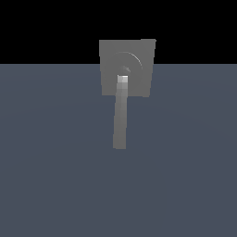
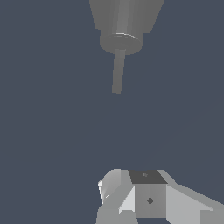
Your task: Turn on the faucet by rotating a designated handle.
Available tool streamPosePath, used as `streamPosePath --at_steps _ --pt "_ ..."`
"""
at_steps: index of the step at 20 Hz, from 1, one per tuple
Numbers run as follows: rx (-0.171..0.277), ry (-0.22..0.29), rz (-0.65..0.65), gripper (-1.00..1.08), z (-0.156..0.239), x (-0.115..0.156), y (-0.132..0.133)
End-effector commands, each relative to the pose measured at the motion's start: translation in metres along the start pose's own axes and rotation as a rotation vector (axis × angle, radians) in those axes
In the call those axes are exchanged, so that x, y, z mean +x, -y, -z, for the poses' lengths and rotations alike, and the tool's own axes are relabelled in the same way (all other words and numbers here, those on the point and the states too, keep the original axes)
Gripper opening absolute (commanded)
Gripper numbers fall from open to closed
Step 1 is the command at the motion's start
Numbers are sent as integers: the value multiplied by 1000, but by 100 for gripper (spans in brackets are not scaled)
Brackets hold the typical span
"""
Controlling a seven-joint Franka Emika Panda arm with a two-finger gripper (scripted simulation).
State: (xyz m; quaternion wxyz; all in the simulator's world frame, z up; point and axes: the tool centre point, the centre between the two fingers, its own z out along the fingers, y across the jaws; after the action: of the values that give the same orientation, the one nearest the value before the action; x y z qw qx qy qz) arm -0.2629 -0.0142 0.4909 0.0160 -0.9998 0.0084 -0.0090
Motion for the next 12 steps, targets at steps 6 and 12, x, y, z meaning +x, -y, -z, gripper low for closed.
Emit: streamPosePath --at_steps 6,12 --pt "-14 -6 21 -100 3 3 3" --pt "-27 -12 45 -100 5 7 7"
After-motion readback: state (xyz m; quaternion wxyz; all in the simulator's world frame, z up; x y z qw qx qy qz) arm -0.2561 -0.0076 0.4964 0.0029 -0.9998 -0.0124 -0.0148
